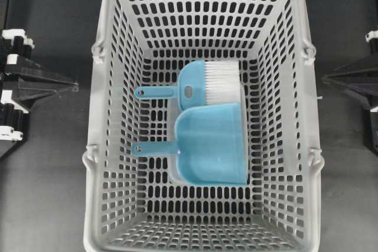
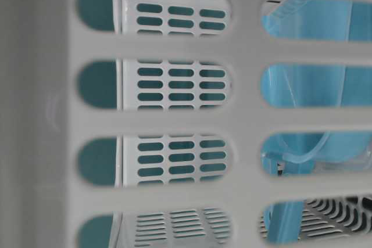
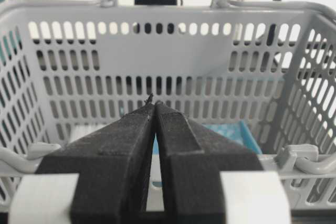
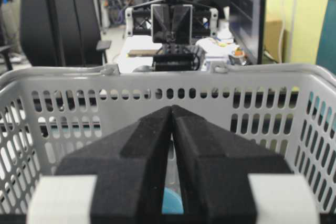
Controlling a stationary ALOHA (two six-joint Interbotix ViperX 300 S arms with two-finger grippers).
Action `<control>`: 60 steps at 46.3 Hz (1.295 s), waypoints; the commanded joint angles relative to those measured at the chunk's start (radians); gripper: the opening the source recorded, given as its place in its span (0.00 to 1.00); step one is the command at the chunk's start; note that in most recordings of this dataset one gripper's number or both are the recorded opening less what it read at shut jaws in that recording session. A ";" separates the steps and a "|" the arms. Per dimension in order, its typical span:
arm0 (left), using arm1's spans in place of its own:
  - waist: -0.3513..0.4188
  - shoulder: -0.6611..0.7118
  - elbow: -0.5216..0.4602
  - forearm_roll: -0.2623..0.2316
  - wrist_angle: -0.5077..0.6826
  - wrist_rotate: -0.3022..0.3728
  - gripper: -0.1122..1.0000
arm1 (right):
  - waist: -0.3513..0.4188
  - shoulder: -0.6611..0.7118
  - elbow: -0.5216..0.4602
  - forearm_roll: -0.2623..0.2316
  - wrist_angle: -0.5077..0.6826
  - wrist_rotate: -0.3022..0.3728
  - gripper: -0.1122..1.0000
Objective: Pick up the dustpan from the shopping basket with the left arm.
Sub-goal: 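Move the left gripper over the basket toward the blue dustpan handle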
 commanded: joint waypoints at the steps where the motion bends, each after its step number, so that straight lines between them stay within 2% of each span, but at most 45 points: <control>1: -0.002 0.014 -0.063 0.041 0.051 -0.018 0.15 | -0.006 0.009 -0.005 0.002 -0.005 0.005 0.10; 5: 0.000 0.032 -0.124 0.041 0.143 -0.028 0.10 | -0.005 0.002 -0.008 0.012 0.026 0.011 0.10; 14: -0.003 0.126 -0.316 0.041 0.393 -0.032 0.10 | -0.005 -0.021 -0.054 0.012 0.199 0.015 0.10; 25: -0.008 0.348 -0.591 0.041 0.692 -0.028 0.10 | -0.006 -0.041 -0.107 0.011 0.385 0.009 0.10; 34: -0.009 0.509 -0.778 0.041 0.899 -0.017 0.10 | -0.005 -0.066 -0.117 0.011 0.446 0.008 0.12; 37: -0.009 0.552 -0.822 0.041 0.953 -0.017 0.10 | -0.005 -0.075 -0.120 0.011 0.453 0.008 0.21; 45: -0.009 0.658 -0.930 0.041 1.106 -0.014 0.10 | -0.002 -0.086 -0.123 0.011 0.454 0.014 0.66; 49: -0.009 0.701 -0.980 0.041 1.172 -0.012 0.10 | 0.000 -0.086 -0.124 0.011 0.454 0.014 0.81; 51: -0.009 0.724 -1.009 0.041 1.207 -0.012 0.10 | 0.000 -0.086 -0.124 0.011 0.454 0.014 0.84; 55: -0.009 0.767 -1.049 0.043 1.261 -0.012 0.13 | 0.002 -0.086 -0.124 0.012 0.454 0.014 0.83; 60: -0.014 0.822 -1.092 0.041 1.325 -0.021 0.36 | 0.002 -0.089 -0.123 0.012 0.453 0.015 0.81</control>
